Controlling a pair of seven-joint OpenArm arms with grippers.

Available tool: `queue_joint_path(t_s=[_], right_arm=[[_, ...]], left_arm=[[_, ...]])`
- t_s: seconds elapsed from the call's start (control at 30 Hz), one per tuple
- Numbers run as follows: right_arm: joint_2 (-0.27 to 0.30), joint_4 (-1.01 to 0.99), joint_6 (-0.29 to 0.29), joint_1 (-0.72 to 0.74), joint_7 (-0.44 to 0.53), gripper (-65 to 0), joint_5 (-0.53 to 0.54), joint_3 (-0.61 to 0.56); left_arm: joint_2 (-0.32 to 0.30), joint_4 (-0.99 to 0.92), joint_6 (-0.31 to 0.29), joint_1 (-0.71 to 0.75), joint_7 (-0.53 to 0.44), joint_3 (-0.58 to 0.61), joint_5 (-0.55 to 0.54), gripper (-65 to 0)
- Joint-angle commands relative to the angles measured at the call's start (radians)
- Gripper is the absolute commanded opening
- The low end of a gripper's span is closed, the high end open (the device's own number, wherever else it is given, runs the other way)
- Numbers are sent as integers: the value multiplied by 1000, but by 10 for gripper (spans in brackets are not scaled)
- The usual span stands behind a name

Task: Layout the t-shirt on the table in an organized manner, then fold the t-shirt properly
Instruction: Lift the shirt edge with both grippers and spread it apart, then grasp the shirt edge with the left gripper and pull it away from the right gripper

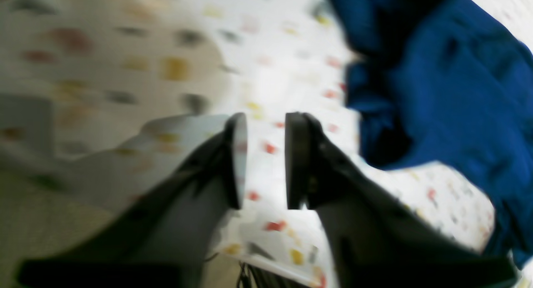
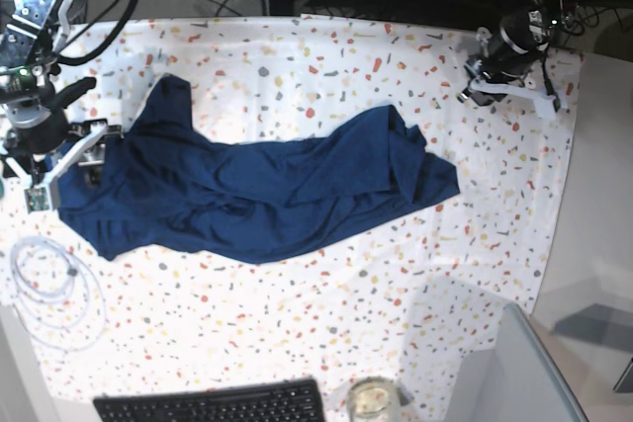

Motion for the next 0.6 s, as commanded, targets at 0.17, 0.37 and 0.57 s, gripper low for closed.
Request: queue_joint_path(t_s=[0.17, 0.37, 0.57], right_arm=[[49, 8, 13, -75, -38, -116, 132, -28], [57, -205, 13, 2, 8, -116, 144, 53], [89, -286, 76, 68, 8, -116, 146, 97]], left_arm=[[-2, 15, -115, 4, -10, -12, -7, -650], [-2, 14, -130, 6, -9, -4, -7, -650], [0, 14, -132, -16, -15, 154, -7, -650]])
